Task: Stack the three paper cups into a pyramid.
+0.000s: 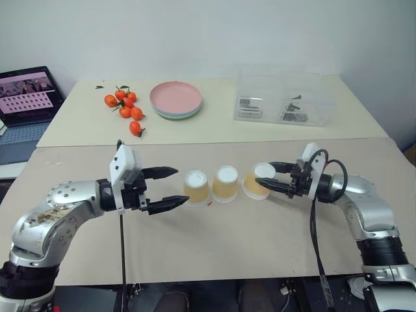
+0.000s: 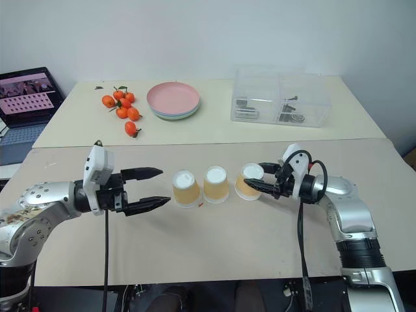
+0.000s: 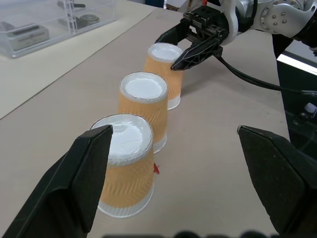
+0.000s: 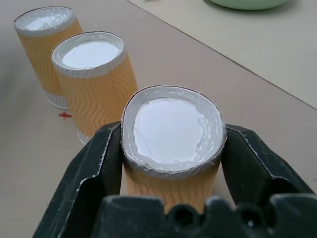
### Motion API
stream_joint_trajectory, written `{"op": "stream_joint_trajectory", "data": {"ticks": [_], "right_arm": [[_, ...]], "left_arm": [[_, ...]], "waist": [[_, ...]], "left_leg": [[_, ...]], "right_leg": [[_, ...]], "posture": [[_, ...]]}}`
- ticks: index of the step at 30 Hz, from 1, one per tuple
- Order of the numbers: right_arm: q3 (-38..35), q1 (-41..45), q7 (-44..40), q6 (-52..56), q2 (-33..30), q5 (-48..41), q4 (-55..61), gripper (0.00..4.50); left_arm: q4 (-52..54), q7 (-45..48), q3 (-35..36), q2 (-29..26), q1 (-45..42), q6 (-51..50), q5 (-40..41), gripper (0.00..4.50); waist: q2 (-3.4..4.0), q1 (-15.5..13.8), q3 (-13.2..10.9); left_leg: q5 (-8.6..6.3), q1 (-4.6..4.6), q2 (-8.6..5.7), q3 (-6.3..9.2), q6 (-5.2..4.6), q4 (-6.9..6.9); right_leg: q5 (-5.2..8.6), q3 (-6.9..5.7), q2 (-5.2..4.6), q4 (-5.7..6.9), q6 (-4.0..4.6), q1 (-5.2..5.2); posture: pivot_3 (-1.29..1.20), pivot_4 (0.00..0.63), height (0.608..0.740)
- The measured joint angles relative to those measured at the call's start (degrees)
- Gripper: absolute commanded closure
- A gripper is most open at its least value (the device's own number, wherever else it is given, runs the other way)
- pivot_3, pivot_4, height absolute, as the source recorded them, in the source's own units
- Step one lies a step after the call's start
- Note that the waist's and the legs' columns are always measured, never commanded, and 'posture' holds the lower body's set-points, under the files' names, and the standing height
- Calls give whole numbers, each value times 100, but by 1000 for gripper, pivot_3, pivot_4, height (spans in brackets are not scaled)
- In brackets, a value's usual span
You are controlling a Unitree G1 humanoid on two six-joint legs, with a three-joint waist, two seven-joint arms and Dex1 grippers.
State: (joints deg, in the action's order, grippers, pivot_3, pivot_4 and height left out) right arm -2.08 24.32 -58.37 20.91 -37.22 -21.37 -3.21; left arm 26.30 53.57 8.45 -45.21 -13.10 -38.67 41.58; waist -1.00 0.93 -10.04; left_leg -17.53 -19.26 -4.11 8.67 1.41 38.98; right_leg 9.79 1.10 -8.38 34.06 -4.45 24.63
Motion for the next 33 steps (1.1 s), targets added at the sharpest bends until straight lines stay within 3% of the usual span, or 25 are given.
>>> {"op": "stream_joint_trajectory", "data": {"ticks": [12,21,26,33], "right_arm": [[-133,1957,-239,107,46,-259,-983,1874],[469,2590,-1525,1735,211,-1593,162,1874],[1070,3084,-1910,1721,379,-1324,-56,1874],[1328,3564,-2330,1205,705,-844,-1125,1874]], "left_arm": [[50,-144,234,-23,404,132,-105,195],[81,-290,224,110,433,226,-122,195],[117,-355,149,226,441,282,-126,195],[191,-434,126,274,443,345,-146,195]], "waist": [[1,34,0],[1,33,0],[1,41,0],[1,74,0]], "left_leg": [[9,-35,2,-3,15,-4],[8,-58,-1,-2,14,2],[9,-55,1,-3,16,1],[26,-68,1,-3,46,0]], "right_leg": [[-6,8,1,5,8,55],[-18,7,0,2,4,65],[-21,6,1,3,8,72],[-22,6,1,6,10,84]], "posture": [[0,150,728],[0,150,728],[0,150,728],[0,150,728]]}}
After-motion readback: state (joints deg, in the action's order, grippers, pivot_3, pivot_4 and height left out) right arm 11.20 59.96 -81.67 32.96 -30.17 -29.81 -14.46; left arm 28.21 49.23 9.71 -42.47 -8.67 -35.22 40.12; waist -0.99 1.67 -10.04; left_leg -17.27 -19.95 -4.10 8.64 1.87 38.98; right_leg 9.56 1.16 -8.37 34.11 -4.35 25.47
